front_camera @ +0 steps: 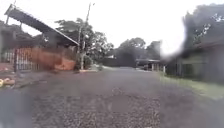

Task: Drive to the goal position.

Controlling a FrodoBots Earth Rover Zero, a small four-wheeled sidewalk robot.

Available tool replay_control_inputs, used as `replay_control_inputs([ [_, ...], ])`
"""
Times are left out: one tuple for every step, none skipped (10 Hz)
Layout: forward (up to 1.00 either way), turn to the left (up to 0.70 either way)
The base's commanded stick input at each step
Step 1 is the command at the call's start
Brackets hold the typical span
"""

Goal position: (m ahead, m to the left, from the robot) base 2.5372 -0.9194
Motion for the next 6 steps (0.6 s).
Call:
replay_control_inputs([
  [0.70, -0.35],
  [0.70, -0.35],
  [0.70, -0.32],
  [0.70, -0.19],
  [0.70, -0.06],
  [0.70, 0.00],
])
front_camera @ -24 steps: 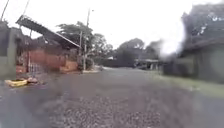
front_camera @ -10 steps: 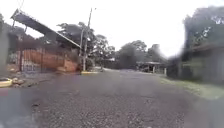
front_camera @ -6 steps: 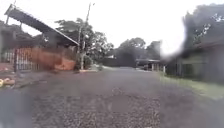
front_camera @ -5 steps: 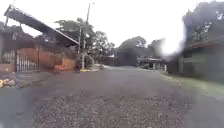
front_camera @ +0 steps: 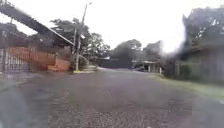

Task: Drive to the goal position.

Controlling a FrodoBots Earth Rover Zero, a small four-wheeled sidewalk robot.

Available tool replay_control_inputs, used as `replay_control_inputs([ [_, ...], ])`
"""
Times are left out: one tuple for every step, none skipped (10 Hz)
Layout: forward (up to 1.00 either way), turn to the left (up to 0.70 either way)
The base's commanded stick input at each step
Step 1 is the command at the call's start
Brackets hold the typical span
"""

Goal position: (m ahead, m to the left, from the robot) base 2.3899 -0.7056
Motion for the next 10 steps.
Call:
replay_control_inputs([
  [0.70, 0.00],
  [0.70, 0.00],
  [0.70, 0.00],
  [0.70, 0.00],
  [0.70, 0.00],
  [0.70, 0.00],
  [0.70, 0.00],
  [0.70, 0.00],
  [0.70, 0.00],
  [0.70, 0.00],
])
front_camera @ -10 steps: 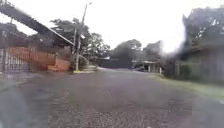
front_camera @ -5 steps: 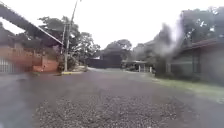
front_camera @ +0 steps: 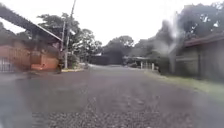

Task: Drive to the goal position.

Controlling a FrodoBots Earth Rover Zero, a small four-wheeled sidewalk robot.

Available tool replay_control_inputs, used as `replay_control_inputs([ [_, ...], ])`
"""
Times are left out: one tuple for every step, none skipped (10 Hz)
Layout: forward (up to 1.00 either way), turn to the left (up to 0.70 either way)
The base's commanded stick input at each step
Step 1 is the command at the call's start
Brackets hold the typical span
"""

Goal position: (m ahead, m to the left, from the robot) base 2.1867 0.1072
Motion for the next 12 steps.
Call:
replay_control_inputs([
  [0.70, 0.00],
  [0.70, 0.00],
  [0.70, 0.00],
  [0.70, 0.00],
  [0.70, 0.00],
  [0.70, 0.00],
  [0.70, 0.00],
  [0.70, 0.00],
  [0.70, 0.00],
  [0.70, 0.00],
  [0.70, 0.00],
  [0.70, 0.00],
])
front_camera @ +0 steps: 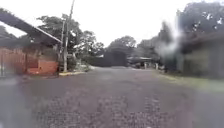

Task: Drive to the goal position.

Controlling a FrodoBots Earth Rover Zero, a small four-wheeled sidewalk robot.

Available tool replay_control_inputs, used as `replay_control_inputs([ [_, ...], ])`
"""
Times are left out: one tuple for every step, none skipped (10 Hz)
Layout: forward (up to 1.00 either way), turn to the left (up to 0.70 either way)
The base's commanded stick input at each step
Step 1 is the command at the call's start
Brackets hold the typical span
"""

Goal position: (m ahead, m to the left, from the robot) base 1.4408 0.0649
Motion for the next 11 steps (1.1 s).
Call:
replay_control_inputs([
  [0.70, 0.00],
  [0.70, 0.00],
  [0.70, 0.00],
  [0.70, 0.00],
  [0.70, 0.00],
  [0.70, 0.00],
  [0.70, 0.00],
  [0.70, 0.00],
  [0.70, 0.00],
  [0.70, 0.00],
  [0.70, 0.00],
])
